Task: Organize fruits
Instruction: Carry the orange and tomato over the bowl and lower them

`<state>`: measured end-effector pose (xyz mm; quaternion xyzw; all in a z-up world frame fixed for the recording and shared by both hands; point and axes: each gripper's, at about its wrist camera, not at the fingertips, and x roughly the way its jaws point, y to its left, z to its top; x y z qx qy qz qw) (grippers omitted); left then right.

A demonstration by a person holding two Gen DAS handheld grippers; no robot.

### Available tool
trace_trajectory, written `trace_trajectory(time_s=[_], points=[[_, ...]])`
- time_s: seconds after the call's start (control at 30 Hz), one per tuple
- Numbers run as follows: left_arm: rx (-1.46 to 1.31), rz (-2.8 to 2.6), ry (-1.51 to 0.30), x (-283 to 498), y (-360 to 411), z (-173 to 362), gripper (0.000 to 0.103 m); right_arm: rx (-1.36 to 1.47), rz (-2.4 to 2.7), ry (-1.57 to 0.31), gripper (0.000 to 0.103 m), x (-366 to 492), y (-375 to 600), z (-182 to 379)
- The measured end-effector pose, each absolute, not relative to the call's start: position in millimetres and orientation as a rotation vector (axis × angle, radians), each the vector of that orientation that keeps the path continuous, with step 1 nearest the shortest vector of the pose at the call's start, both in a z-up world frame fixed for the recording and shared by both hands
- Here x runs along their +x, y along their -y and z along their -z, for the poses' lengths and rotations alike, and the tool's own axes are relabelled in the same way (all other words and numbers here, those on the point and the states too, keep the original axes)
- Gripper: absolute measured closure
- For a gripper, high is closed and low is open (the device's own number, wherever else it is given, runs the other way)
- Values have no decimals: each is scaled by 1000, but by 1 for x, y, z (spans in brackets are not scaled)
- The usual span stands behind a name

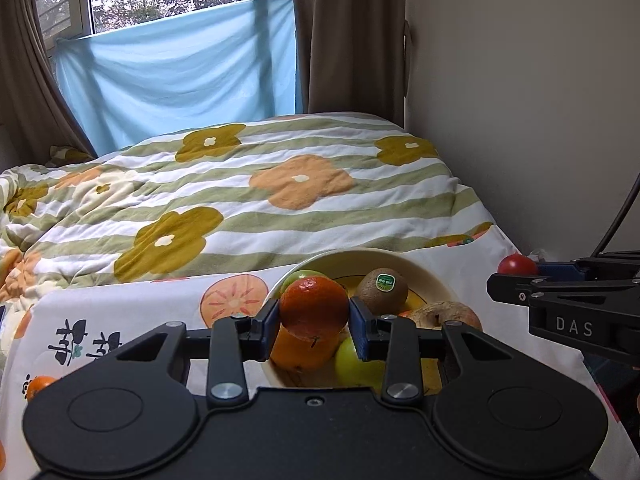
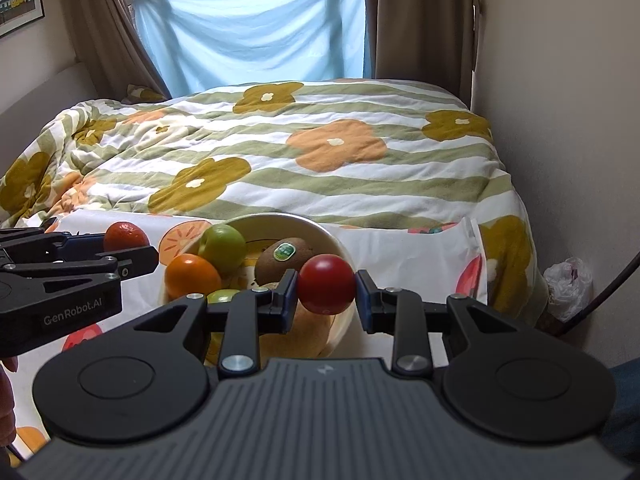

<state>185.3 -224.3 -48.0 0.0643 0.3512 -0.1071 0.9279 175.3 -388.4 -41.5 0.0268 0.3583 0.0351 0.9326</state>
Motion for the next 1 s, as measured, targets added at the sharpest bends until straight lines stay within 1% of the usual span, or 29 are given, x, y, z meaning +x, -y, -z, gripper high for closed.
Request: trace_trajectory(time_s=[0.23,0.43,0.5,0.53,0.6,0.67,0.83,0.9,1.0], points=[[164,213,-795,225,252,76,63,64,-101,-760,58,214,409,64],[188,210,-848,243,265,94,62,64,-137,-791,58,232,412,81],[184,207,-861,246,267,96,60,65,-145,-798,58,235,413,84],[190,201,-866,247,268,96,56,66,-149,-801,58,237,413,85],[192,192,-854,246,268,95,28,69,-154,-806,58,239,415,86],[178,185,-838,243,263,90,19,70,-160,-809,58,241,415,87],[161,160,-838,237,250,81,18,57,-180,-815,58,244,413,85],[159,149,-834,232,245,78,15,55,-191,-817,58,246,412,84],[152,133,-826,225,238,76,13,50,-211,-830,58,250,407,84]])
